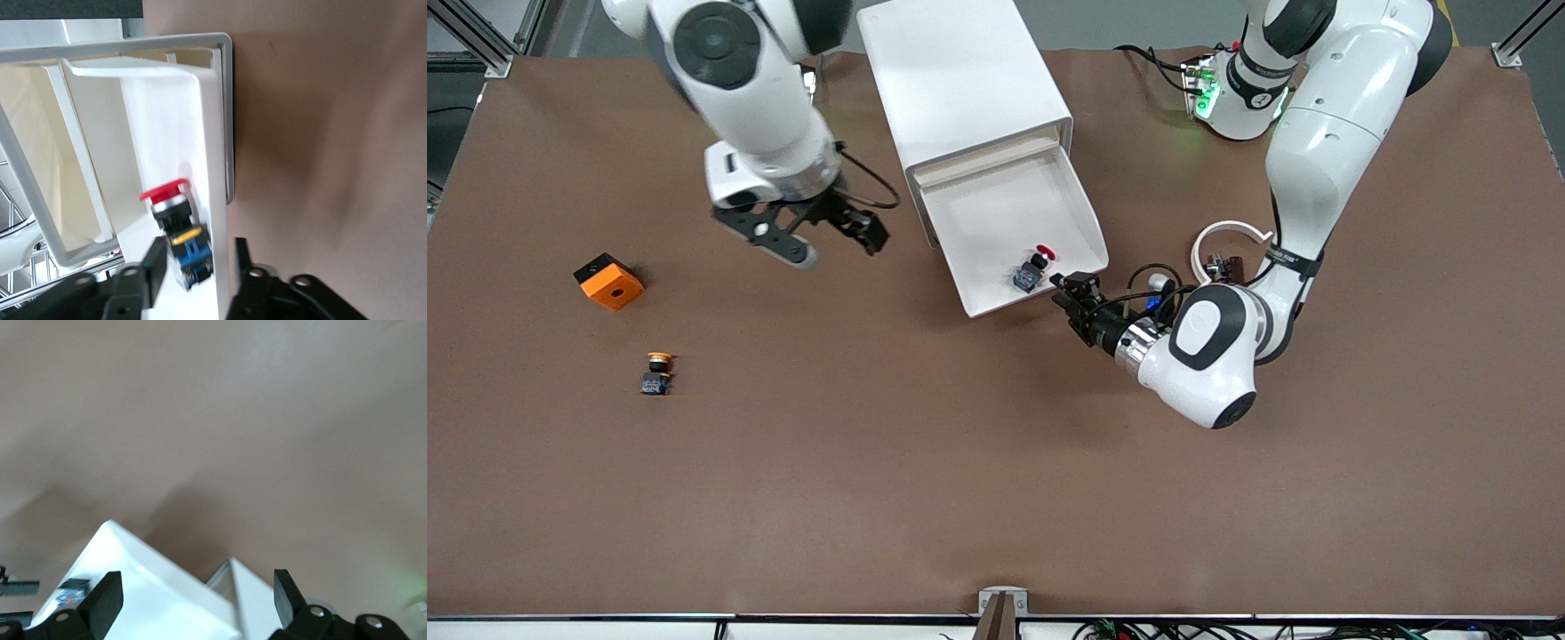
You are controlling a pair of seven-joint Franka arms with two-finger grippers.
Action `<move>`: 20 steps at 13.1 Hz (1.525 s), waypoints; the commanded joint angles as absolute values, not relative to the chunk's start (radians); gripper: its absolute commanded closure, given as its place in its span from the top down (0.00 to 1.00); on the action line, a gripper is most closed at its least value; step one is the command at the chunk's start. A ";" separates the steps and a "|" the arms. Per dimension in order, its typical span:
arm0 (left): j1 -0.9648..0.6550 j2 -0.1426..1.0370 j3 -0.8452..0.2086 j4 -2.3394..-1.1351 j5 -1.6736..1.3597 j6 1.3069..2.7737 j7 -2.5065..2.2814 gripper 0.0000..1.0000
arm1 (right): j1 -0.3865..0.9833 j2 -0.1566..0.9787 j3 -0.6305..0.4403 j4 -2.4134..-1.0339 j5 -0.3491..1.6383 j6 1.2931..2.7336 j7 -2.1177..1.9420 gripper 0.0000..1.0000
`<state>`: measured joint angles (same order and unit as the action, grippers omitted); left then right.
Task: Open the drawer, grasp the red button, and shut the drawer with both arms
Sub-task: 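Grasp the red button in the drawer with the right gripper, then lift the red button out with the right gripper while the left gripper reaches the drawer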
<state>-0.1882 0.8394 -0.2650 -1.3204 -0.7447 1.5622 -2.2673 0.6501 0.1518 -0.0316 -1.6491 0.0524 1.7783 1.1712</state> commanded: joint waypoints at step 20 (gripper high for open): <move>-0.115 0.533 -0.267 -1.213 0.094 1.563 -1.483 1.00 | 0.914 0.634 -0.048 -1.410 0.032 2.147 1.494 1.00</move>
<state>-0.1285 0.6006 -0.2648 -1.1867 0.0761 1.5631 -1.6405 0.8964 0.6049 -0.0352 -1.4435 0.0391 2.1338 1.5009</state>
